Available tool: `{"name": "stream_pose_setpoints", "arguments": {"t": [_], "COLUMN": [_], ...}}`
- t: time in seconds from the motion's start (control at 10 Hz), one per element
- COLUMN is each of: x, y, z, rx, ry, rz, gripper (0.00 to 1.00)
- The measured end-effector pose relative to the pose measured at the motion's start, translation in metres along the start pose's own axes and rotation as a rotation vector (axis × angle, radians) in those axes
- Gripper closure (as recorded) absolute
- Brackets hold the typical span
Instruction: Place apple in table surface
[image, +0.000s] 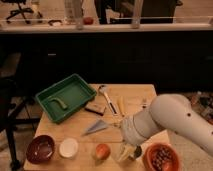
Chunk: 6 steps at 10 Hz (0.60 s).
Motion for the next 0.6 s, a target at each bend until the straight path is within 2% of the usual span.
{"name": "stream_pose_setpoints", "arguments": {"t": [0.1, 0.2, 0.4, 0.5, 0.6], "x": [-0.007, -0.009, -0.010, -0.005, -0.001], "y": [0.002, 0.003, 0.001, -0.003, -0.009], "z": [0.009, 0.017, 0.029, 0.040, 0.050], "rx": [0.014, 0.031, 0.048, 0.043, 0.031], "ry": [0.035, 0.097, 0.185, 0.206, 0.203], "rz": [0.000, 0.002, 0.004, 0.020, 0.031], "gripper": [0.20, 0.20, 0.20, 0.20, 0.20]}}
